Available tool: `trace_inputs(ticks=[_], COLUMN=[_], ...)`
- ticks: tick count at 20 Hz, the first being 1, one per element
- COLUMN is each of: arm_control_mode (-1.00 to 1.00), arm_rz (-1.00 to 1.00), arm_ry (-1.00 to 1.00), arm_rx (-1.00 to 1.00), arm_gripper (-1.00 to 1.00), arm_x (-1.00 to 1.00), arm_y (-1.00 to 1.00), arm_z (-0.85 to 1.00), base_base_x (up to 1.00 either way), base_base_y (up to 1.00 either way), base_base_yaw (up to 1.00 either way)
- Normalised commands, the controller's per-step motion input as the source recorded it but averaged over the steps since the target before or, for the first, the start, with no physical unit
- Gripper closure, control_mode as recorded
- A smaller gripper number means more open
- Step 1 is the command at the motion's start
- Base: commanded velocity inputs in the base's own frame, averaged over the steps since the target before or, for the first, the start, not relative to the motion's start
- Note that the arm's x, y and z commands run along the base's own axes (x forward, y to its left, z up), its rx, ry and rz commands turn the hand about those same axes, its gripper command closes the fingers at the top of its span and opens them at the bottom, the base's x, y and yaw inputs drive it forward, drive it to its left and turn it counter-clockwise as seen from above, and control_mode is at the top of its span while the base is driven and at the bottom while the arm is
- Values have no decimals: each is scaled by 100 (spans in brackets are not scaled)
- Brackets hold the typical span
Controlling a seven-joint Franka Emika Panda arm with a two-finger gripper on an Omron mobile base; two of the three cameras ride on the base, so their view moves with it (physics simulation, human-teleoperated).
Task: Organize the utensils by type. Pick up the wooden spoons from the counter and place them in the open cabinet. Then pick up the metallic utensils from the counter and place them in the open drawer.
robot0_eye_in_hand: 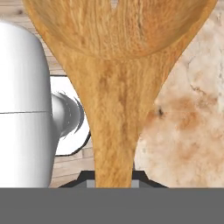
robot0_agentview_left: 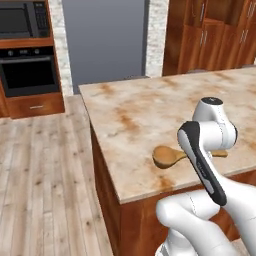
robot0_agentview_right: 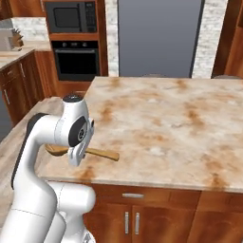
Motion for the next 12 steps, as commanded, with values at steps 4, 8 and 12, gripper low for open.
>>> trace_inputs(ticks=[4, 8, 12], arm_control_mode=[100, 100, 100], arm_rz=[0, 0, 0], arm_ry=[0, 0, 0], arm_rx=[0, 0, 0], arm_gripper=[100, 100, 100], arm_x=[0, 0, 0], arm_y=[0, 0, 0], arm_z=[0, 0, 0], base_base_x=[-37, -12, 13], base_base_y=[100, 100, 100], base_base_yaw=[0, -3, -16])
